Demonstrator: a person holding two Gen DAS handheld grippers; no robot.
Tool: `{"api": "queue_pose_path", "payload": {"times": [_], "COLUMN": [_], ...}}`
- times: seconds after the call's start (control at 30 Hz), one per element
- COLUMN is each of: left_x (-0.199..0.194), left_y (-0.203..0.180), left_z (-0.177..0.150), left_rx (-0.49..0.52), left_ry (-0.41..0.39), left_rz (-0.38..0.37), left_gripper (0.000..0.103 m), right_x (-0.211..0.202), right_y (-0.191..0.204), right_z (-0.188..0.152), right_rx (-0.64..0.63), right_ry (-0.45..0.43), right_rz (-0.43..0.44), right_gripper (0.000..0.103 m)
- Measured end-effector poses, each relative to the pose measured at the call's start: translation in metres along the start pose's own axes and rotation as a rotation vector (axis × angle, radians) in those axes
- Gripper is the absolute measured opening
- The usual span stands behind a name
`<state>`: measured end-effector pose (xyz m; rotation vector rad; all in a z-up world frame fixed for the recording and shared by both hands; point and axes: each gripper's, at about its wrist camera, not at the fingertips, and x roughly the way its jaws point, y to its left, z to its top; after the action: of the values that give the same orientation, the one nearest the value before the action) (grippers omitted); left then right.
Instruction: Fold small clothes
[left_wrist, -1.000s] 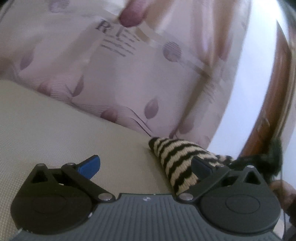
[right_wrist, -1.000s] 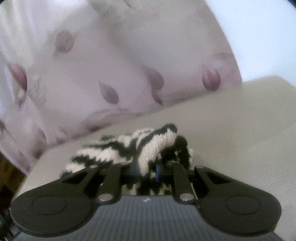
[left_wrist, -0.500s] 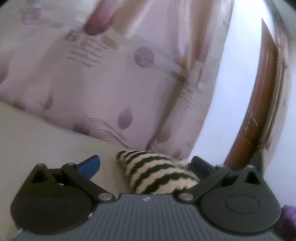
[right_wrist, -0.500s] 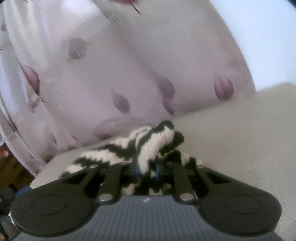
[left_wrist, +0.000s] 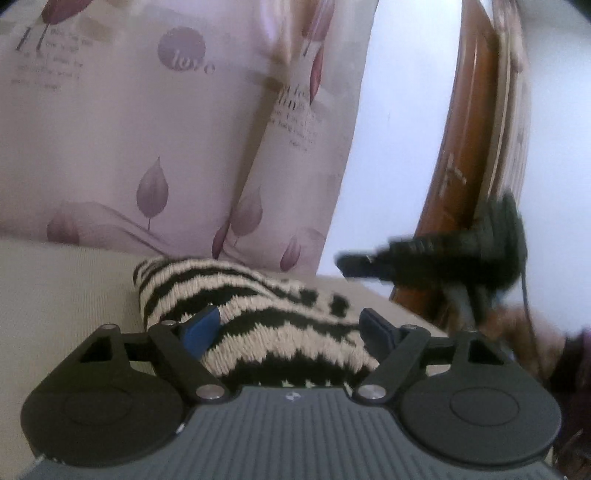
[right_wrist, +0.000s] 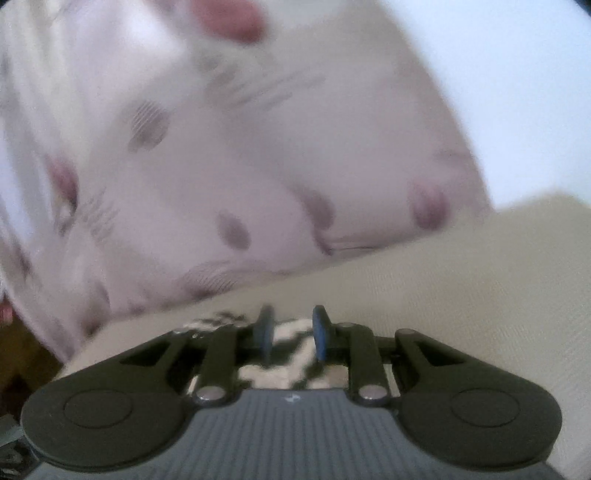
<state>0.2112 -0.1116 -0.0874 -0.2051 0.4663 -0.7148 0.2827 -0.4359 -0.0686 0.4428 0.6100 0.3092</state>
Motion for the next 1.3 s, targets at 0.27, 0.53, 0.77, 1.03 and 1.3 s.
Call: {"api": "queue_pose_path", "payload": {"times": [0.27,0.53,0.77,1.03,1.3], "left_x": [0.009,0.01,0.005,0.001,-0.004], "left_y": [-0.002,-0.001,-0.005,-0.005,-0.009], "left_z": [-0.013,-0.014,-0.014,-0.015,-0.016], "left_rx": [0.018,0.025,0.045,0.039,0.041], "left_ry": [0.077,0.065,0.049,0.031,0.03], "left_rz": [-0.036,-0.045,-0.052,-0.038,-0.051], "left_gripper": [0.08,0.087,0.099,0.103,0.103], "right_x": [0.084,0.021,-0.056,-0.049,-0.083], "right_y": [0.028,-0.001,0.02,0.015,0.03], "right_z": [-0.017,-0.006,-0.044,-0.077,-0.077], "right_rx": [-0.338,0.018,0.051,0.154,0.004], "right_ry": [0.246,0.059,0.136,0.248,0.117], "right_rz": [-0.151,-0.017,0.064,0.146,0.006], "right_gripper": [0.022,0.024,0.025,0.029,0.01]}}
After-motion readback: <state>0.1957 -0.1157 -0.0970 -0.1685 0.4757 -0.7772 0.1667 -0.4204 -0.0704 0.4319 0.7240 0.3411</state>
